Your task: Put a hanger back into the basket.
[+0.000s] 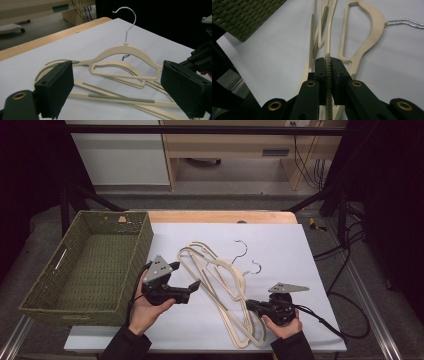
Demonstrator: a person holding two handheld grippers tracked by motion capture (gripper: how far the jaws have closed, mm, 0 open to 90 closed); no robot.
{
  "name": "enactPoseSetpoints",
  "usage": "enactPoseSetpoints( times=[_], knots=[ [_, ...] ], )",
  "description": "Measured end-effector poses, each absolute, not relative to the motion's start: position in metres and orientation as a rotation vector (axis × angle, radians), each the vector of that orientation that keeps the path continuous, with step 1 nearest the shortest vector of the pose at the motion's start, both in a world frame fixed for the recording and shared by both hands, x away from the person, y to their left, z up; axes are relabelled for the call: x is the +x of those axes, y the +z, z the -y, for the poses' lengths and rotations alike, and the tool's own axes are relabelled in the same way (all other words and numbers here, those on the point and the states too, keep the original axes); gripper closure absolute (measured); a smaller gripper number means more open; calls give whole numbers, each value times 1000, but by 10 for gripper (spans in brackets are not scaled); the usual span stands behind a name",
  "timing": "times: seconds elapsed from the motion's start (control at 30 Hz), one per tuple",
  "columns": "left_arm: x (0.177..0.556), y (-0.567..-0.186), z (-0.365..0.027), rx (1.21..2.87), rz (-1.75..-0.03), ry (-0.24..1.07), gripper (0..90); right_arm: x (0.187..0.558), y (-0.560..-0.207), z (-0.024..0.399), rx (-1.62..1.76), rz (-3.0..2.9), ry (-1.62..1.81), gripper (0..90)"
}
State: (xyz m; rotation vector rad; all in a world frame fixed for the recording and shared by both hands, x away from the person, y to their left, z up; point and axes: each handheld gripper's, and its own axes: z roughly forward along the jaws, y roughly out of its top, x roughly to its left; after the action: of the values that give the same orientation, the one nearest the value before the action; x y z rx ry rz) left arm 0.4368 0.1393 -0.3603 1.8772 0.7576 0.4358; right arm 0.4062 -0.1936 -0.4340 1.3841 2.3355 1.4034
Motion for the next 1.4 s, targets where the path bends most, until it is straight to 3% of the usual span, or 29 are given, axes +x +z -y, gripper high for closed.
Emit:
enactPoseSetpoints(
  times=[0.6,0.9,1.23,1.4],
  knots=[
    [475,-372,-74,1900,-715,380,454,399,-430,187,1335,-2352,1422,856],
    [488,-380,-57,1920,-722,346,602,396,-427,184,1325,-2356,1407,857],
    [494,-383,-53,1924,-717,355,855,395,-426,182,1303,-2367,1394,857],
    [493,-382,-54,1924,-704,369,881,395,-425,181,1292,-2372,1392,856]
  ],
)
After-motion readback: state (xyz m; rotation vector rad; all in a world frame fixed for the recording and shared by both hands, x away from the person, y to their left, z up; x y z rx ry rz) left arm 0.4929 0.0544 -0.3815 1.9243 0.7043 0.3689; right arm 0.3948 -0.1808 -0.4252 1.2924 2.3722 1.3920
